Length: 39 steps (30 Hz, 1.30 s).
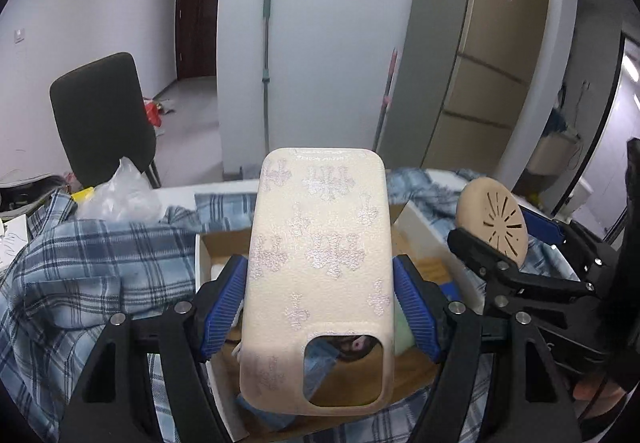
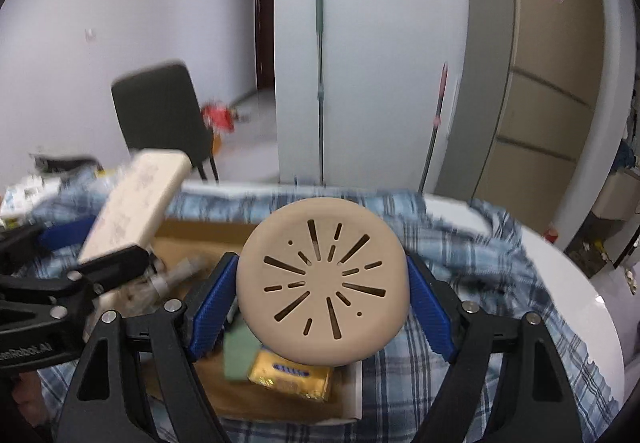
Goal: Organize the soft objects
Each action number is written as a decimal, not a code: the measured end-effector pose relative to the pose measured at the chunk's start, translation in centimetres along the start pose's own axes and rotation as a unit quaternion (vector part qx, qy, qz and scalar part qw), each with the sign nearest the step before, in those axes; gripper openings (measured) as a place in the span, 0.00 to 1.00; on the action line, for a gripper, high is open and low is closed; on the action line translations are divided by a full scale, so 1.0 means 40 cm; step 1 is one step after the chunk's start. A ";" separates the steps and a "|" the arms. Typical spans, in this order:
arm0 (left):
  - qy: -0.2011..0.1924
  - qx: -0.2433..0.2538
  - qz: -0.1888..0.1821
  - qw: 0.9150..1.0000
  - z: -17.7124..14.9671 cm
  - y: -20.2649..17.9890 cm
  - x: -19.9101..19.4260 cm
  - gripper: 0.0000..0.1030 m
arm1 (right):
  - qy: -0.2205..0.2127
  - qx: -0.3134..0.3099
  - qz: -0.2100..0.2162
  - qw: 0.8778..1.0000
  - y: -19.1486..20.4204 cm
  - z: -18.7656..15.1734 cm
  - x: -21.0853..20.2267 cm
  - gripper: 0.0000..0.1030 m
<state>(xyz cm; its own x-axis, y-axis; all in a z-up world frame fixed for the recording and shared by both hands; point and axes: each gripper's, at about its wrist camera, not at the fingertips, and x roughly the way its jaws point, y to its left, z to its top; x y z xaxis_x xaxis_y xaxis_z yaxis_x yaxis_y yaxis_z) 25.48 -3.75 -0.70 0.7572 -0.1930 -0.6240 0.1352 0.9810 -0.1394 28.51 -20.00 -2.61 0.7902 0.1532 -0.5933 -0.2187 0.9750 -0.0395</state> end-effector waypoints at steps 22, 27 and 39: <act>-0.017 -0.009 -0.005 1.000 -0.024 0.007 0.014 0.89 | 0.082 0.007 0.066 0.994 0.022 -0.070 0.103 0.85; -0.038 -0.003 -0.002 0.999 -0.013 0.002 -0.014 0.89 | 0.060 -0.003 0.046 0.997 0.028 -0.058 0.081 0.93; -0.066 0.002 0.000 0.998 0.009 -0.012 -0.085 0.89 | 0.013 0.001 0.027 1.000 0.022 -0.017 0.024 0.94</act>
<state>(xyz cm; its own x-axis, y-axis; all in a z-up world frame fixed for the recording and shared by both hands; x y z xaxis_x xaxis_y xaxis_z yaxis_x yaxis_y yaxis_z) 23.05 -3.54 1.76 0.8352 -0.1886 -0.5166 0.1373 0.9811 -0.1363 28.68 -19.10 -3.73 0.7626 0.2012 -0.6147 -0.2598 0.9656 -0.0062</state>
